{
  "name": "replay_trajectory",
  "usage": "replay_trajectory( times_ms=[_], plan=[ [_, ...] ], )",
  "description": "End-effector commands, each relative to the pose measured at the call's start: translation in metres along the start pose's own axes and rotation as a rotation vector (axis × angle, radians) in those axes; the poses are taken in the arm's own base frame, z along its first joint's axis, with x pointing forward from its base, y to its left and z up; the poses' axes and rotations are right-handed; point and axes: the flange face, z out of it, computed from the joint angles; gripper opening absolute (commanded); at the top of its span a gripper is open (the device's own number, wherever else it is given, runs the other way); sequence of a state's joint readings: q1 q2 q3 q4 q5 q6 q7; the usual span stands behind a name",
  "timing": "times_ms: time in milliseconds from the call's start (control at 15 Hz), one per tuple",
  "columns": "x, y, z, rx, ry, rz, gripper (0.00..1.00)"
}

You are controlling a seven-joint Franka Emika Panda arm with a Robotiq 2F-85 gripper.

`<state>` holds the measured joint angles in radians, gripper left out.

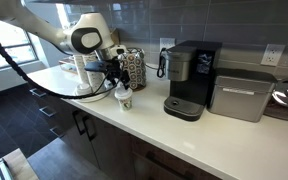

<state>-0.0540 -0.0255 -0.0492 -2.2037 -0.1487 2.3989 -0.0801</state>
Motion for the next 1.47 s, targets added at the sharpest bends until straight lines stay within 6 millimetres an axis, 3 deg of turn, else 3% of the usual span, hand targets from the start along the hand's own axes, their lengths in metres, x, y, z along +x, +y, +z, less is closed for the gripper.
replay_trajectory(
  times_ms=[0, 267, 400, 1000, 1400],
  plan=[
    [0.004, -0.005, 0.004, -0.008, -0.023, -0.009, 0.84],
    [0.005, -0.010, 0.004, -0.002, -0.023, -0.019, 0.89],
    [0.006, -0.013, 0.001, 0.001, -0.020, -0.024, 1.00],
    [-0.004, -0.020, -0.021, -0.016, -0.027, 0.010, 1.00],
    [-0.023, -0.021, -0.058, -0.016, 0.019, 0.041, 1.00]
  ],
)
